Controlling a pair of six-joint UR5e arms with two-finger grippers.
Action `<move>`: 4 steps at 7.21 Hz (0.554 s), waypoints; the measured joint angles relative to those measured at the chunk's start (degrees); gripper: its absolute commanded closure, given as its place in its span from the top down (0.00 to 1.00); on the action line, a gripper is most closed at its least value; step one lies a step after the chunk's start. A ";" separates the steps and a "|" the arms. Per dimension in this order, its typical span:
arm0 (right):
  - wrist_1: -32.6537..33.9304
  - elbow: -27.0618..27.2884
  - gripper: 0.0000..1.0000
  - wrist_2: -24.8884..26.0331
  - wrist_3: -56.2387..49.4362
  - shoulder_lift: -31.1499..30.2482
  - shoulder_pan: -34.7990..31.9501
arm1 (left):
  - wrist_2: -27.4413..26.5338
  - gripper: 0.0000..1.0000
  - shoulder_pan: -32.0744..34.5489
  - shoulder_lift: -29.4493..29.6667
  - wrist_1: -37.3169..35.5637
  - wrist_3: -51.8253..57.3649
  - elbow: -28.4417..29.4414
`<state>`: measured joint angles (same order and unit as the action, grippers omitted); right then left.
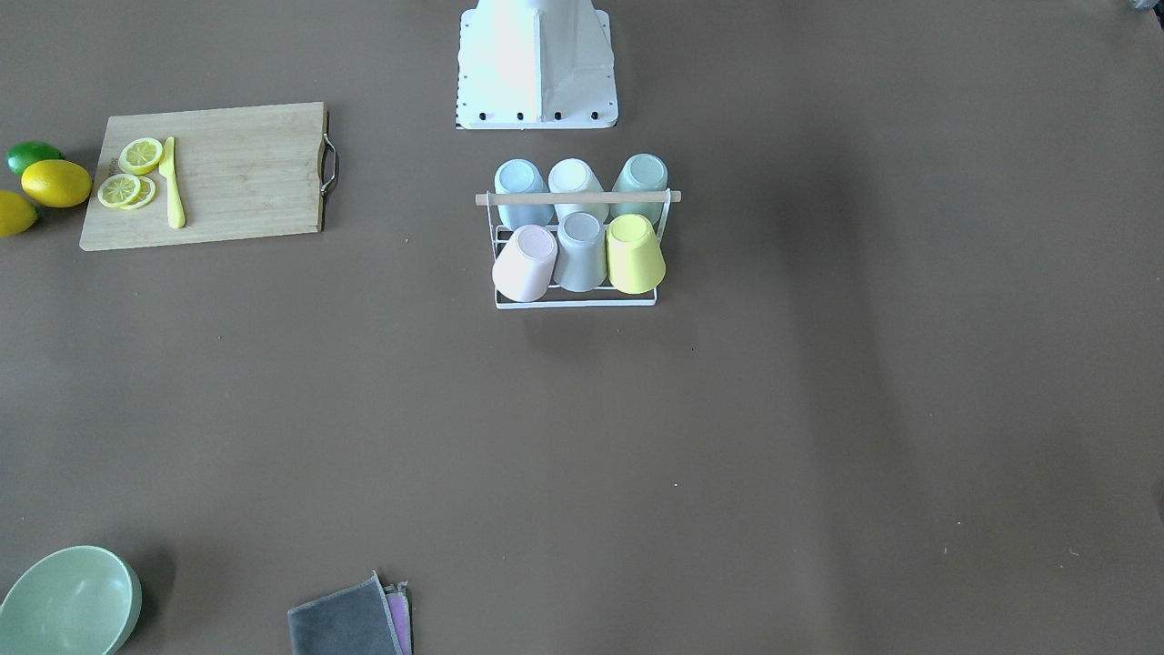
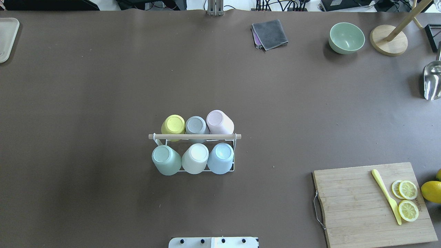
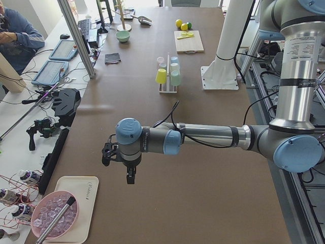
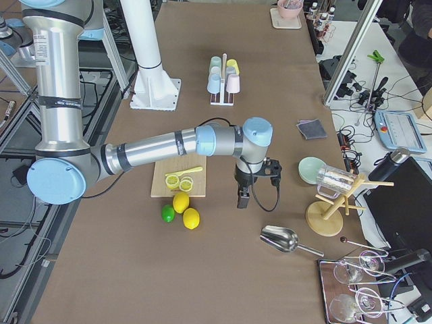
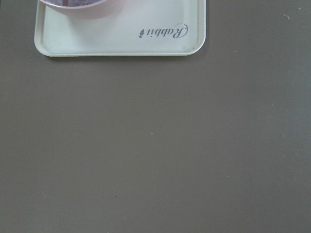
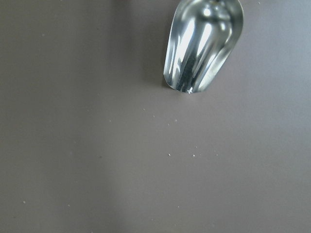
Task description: Place cup on cup holder
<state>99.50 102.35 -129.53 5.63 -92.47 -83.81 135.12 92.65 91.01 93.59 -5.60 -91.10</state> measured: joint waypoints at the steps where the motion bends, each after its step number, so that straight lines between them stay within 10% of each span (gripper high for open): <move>1: -6.16 -3.32 1.00 -2.35 -0.96 -2.65 -1.14 | 0.81 0.97 -0.06 0.17 -1.29 -0.06 0.06; 4: -14.06 -6.00 1.00 -4.64 -1.28 -4.94 -3.95 | 4.84 0.97 -0.78 1.45 -6.83 0.39 -0.30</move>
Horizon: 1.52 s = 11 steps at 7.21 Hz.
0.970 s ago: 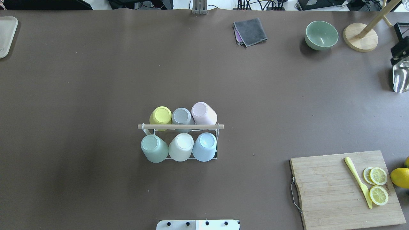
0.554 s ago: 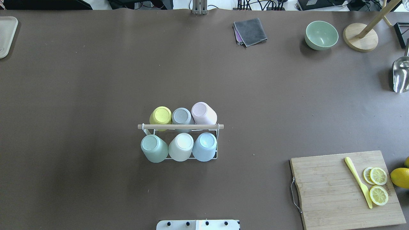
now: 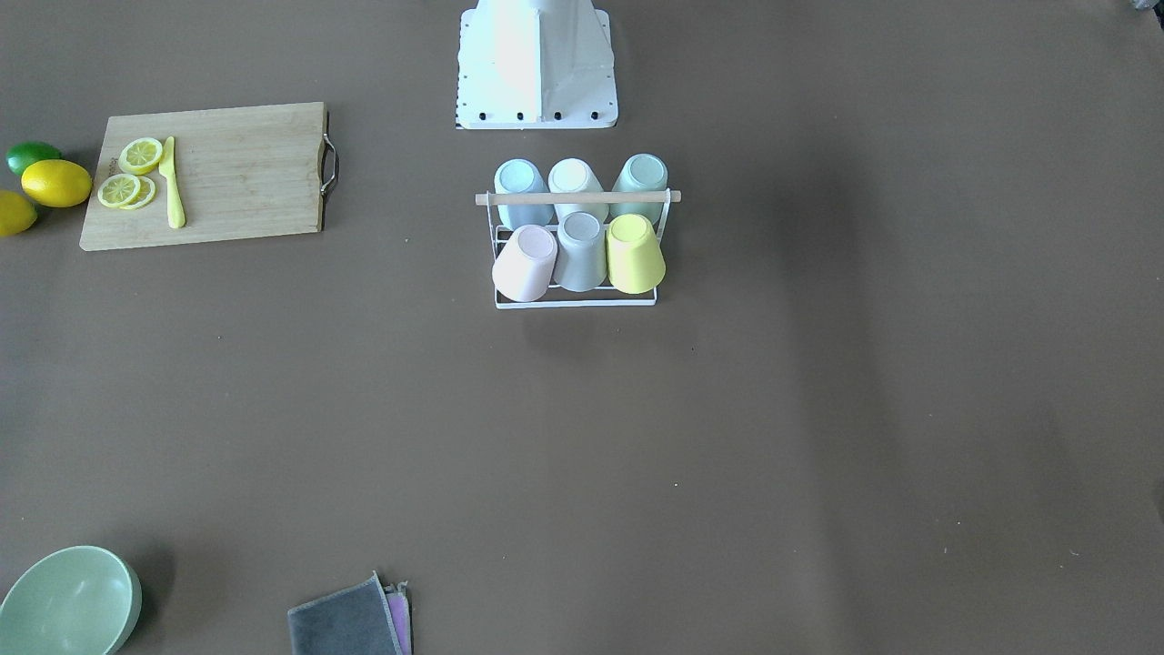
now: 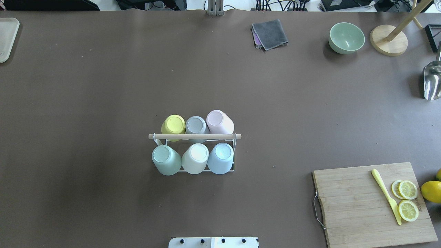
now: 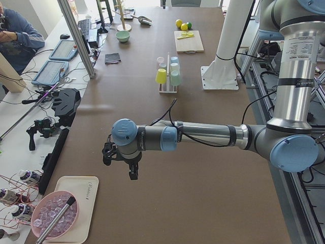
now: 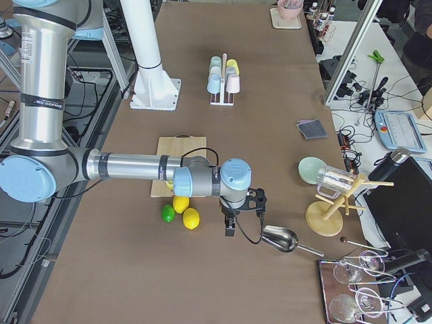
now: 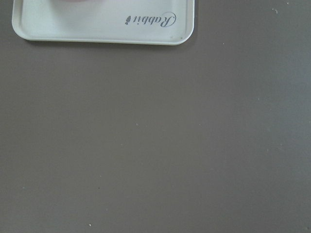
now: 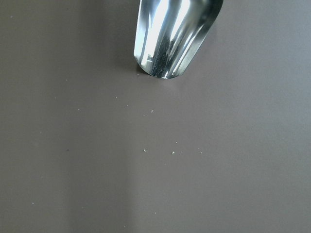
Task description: Place cup on cup holder
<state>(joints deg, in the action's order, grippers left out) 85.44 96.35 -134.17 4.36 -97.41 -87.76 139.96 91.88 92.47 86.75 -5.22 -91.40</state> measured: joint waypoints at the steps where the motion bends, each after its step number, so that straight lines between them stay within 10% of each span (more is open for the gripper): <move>1: -0.11 0.02 1.00 -0.10 -0.01 0.04 -1.45 | 0.26 0.97 -0.74 0.31 -0.17 0.20 -0.14; 11: 9.84 5.26 1.00 0.28 -0.05 0.47 -4.26 | -8.75 0.97 -8.87 0.81 1.59 16.23 -3.18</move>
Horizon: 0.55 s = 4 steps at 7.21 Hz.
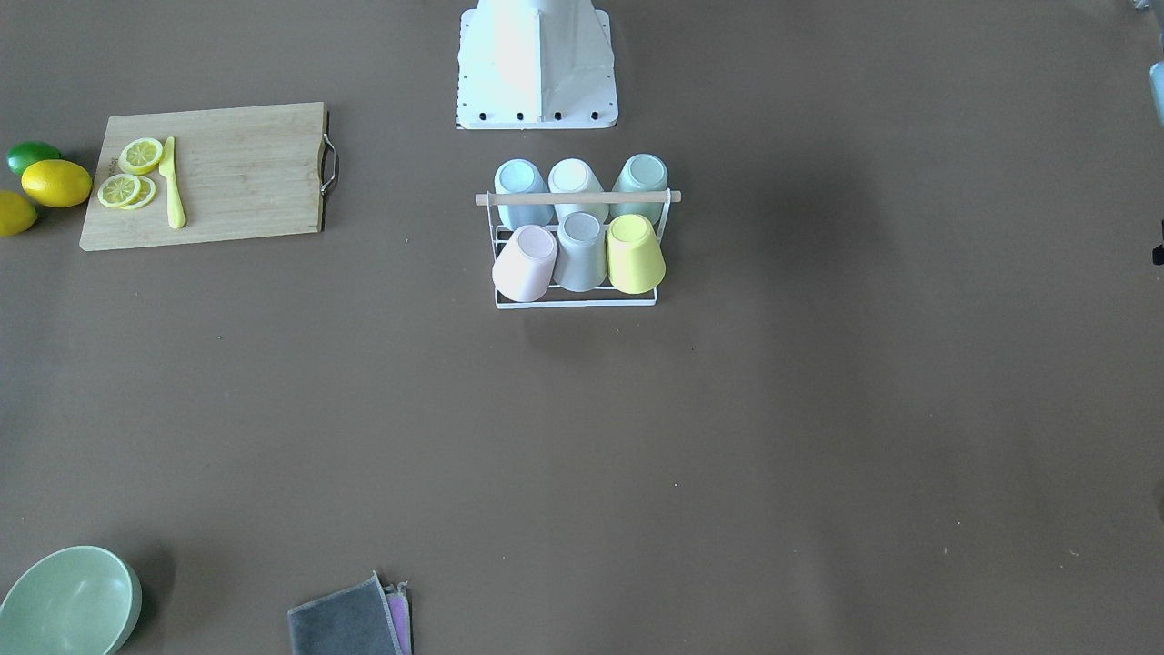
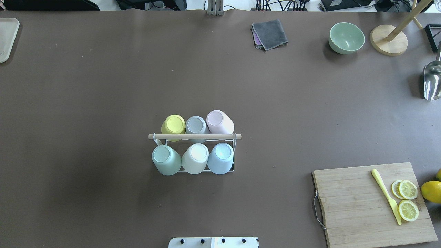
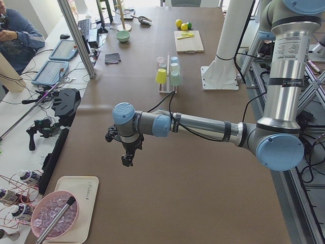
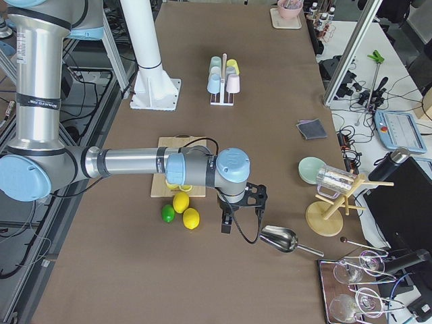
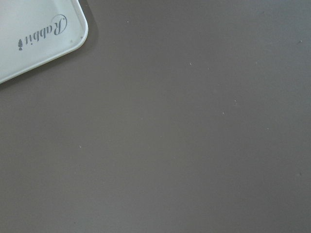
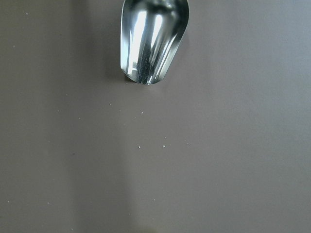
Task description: Place cup on cup holder
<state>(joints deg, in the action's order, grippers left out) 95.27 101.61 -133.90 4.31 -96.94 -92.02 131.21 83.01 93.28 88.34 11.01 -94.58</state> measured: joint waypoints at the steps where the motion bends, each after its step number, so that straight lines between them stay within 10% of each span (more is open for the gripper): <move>1: 0.00 -0.03 1.00 -0.02 -0.03 0.00 -0.09 | -0.26 0.97 0.29 -0.10 -0.01 -0.10 0.24; 4: 0.00 -0.19 1.00 -0.09 -0.16 -0.01 -0.40 | -0.48 0.97 3.01 -2.56 -0.12 -0.42 0.78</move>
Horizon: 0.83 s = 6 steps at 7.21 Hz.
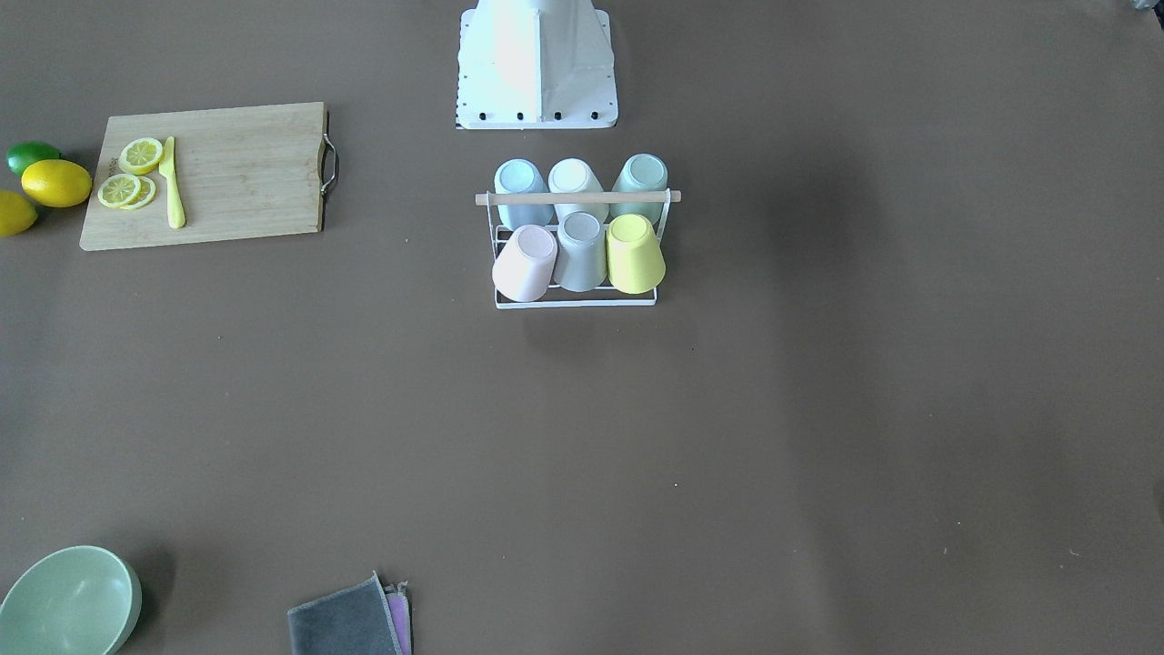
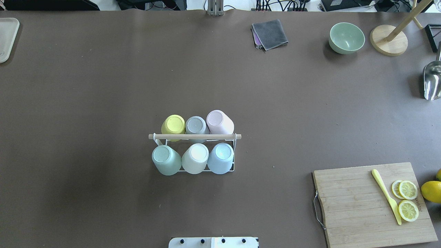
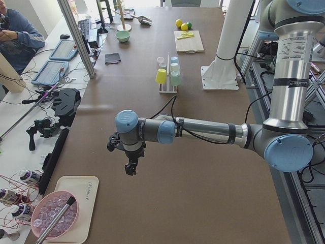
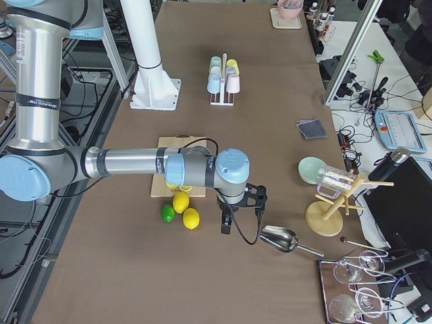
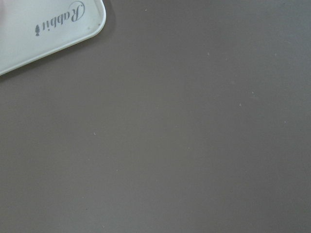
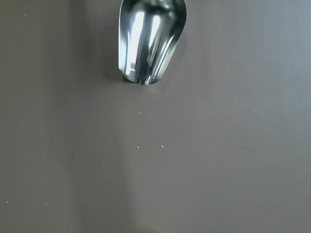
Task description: Place cup on cup holder
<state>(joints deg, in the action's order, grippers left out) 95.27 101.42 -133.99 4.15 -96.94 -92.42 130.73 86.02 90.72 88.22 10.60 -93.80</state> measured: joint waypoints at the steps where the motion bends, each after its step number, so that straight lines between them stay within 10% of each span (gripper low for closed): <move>1: 0.00 -0.04 1.00 -0.02 -0.01 0.00 -0.02 | 0.01 0.98 0.54 -0.45 -0.16 -0.15 0.36; 6: 0.00 -0.18 1.00 -0.22 -0.32 -0.11 -0.04 | 0.56 0.97 1.69 -1.00 -0.04 0.23 1.62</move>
<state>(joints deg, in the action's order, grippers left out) 95.27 101.24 -134.20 3.83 -97.05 -92.46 131.29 87.71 89.72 88.18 10.83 -92.18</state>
